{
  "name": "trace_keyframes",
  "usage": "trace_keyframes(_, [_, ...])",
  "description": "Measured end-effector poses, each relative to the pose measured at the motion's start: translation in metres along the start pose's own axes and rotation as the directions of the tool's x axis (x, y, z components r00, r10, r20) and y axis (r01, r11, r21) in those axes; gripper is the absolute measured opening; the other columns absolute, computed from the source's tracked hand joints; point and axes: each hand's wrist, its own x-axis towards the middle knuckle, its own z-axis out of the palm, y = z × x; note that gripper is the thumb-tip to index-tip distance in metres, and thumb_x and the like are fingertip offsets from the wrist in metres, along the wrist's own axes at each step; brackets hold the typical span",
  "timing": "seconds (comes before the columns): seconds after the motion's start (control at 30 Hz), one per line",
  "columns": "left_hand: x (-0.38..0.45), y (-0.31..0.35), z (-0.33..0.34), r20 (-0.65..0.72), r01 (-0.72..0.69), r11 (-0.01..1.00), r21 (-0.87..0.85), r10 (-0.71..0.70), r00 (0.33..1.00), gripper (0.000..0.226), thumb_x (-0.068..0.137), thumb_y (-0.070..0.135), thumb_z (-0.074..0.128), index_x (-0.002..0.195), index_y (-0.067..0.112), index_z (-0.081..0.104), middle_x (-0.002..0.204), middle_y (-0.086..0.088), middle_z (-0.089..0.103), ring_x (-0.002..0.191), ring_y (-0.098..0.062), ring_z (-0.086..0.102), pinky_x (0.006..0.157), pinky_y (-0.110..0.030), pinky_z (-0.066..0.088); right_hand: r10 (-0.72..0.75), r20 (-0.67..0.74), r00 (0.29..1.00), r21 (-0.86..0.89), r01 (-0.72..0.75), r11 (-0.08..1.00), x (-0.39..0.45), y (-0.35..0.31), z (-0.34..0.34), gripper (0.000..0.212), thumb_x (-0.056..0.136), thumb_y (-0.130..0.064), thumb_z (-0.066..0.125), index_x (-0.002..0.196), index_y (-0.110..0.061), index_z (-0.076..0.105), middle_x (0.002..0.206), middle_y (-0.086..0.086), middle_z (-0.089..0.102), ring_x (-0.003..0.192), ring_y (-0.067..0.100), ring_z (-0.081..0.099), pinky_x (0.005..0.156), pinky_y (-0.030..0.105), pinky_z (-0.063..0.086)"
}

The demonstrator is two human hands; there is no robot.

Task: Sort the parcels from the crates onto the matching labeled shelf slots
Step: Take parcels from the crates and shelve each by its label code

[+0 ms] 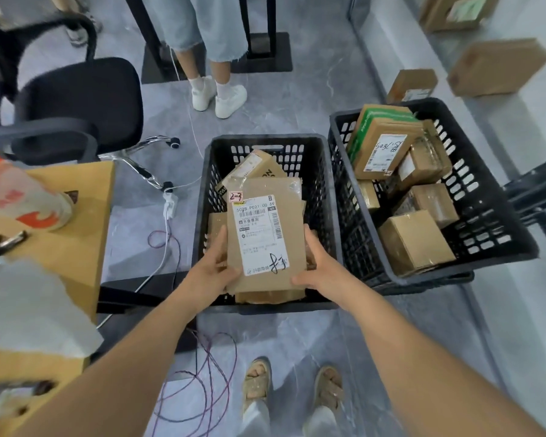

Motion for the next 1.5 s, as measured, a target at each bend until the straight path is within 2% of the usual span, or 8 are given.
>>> trace_keyframes(0.3, [-0.007, 0.042, -0.004, 0.160, -0.205, 0.973, 0.103, 0.188, 0.969, 0.105, 0.072, 0.010, 0.076, 0.146, 0.048, 0.012, 0.141, 0.019, 0.040, 0.122, -0.002, 0.047, 0.101, -0.031, 0.045, -0.099, -0.201, 0.975, 0.027, 0.107, 0.994, -0.046, -0.016, -0.017, 0.102, 0.083, -0.001, 0.067, 0.146, -0.050, 0.004, 0.136, -0.003, 0.050, 0.122, 0.011, 0.049, 0.092, 0.026, 0.047])
trace_keyframes(0.43, [-0.016, 0.072, -0.001, 0.199, -0.312, 0.943, 0.118, 0.285, 0.938, 0.105, 0.075, 0.006, 0.078, 0.146, 0.049, 0.014, 0.138, 0.011, 0.043, 0.108, 0.005, 0.055, 0.083, -0.018, 0.050, -0.189, -0.267, 0.945, -0.014, 0.193, 0.981, -0.082, -0.036, -0.025, 0.103, 0.080, 0.004, 0.068, 0.144, -0.052, 0.008, 0.133, -0.006, 0.050, 0.121, 0.010, 0.051, 0.082, 0.019, 0.049])
trace_keyframes(0.57, [-0.035, 0.105, 0.008, 0.278, -0.424, 0.893, 0.152, 0.373, 0.885, 0.110, 0.064, 0.026, 0.081, 0.143, 0.056, 0.010, 0.137, 0.024, 0.040, 0.115, 0.004, 0.050, 0.093, -0.028, 0.048, -0.249, -0.372, 0.894, -0.072, 0.240, 0.968, -0.125, -0.051, -0.029, 0.102, 0.080, 0.002, 0.069, 0.143, -0.053, 0.011, 0.133, -0.007, 0.050, 0.119, 0.004, 0.051, 0.089, 0.020, 0.048])
trace_keyframes(0.77, [-0.060, 0.144, 0.040, 0.413, -0.589, 0.794, 0.152, 0.490, 0.768, 0.105, 0.077, 0.009, 0.076, 0.143, 0.056, 0.009, 0.129, 0.023, 0.043, 0.108, 0.007, 0.053, 0.085, -0.021, 0.050, -0.322, -0.526, 0.787, -0.156, 0.283, 0.946, -0.201, -0.056, -0.031, 0.101, 0.079, 0.000, 0.071, 0.137, -0.059, 0.014, 0.134, -0.009, 0.048, 0.122, 0.003, 0.049, 0.101, 0.028, 0.043])
trace_keyframes(0.87, [-0.076, 0.160, 0.062, 0.469, -0.658, 0.742, 0.133, 0.537, 0.701, 0.104, 0.077, 0.010, 0.076, 0.139, 0.063, 0.011, 0.136, 0.017, 0.043, 0.120, -0.009, 0.050, 0.094, -0.036, 0.050, -0.358, -0.591, 0.723, -0.203, 0.296, 0.933, -0.242, -0.052, -0.032, 0.103, 0.078, -0.003, 0.072, 0.141, -0.059, 0.013, 0.140, -0.014, 0.042, 0.127, 0.006, 0.045, 0.103, 0.035, 0.043])
trace_keyframes(1.17, [-0.144, 0.194, 0.147, 0.610, -0.782, 0.620, 0.062, 0.597, 0.521, 0.103, 0.068, 0.027, 0.076, 0.137, 0.066, 0.010, 0.148, 0.025, 0.027, 0.132, -0.011, 0.039, 0.107, -0.045, 0.039, -0.391, -0.738, 0.550, -0.270, 0.290, 0.918, -0.370, -0.020, -0.030, 0.101, 0.079, -0.005, 0.073, 0.144, -0.053, 0.011, 0.132, -0.023, 0.043, 0.116, -0.002, 0.050, 0.093, 0.024, 0.045])
trace_keyframes(1.27, [-0.171, 0.201, 0.184, 0.645, -0.826, 0.563, 0.041, 0.616, 0.452, 0.104, 0.076, 0.015, 0.078, 0.135, 0.068, 0.010, 0.145, 0.028, 0.028, 0.128, -0.003, 0.043, 0.105, -0.036, 0.040, -0.384, -0.793, 0.472, -0.266, 0.299, 0.916, -0.416, -0.002, -0.032, 0.103, 0.077, -0.002, 0.074, 0.142, -0.054, 0.014, 0.135, -0.012, 0.046, 0.124, 0.009, 0.049, 0.103, 0.038, 0.043])
trace_keyframes(1.5, [-0.244, 0.214, 0.277, 0.721, -0.878, 0.475, -0.068, 0.631, 0.285, 0.102, 0.079, 0.005, 0.073, 0.131, 0.066, 0.011, 0.131, 0.038, 0.028, 0.109, 0.019, 0.047, 0.085, -0.014, 0.050, -0.384, -0.871, 0.306, -0.272, 0.350, 0.896, -0.525, 0.045, -0.033, 0.101, 0.077, 0.000, 0.073, 0.140, -0.056, 0.017, 0.128, -0.016, 0.048, 0.115, -0.001, 0.052, 0.080, 0.016, 0.052])
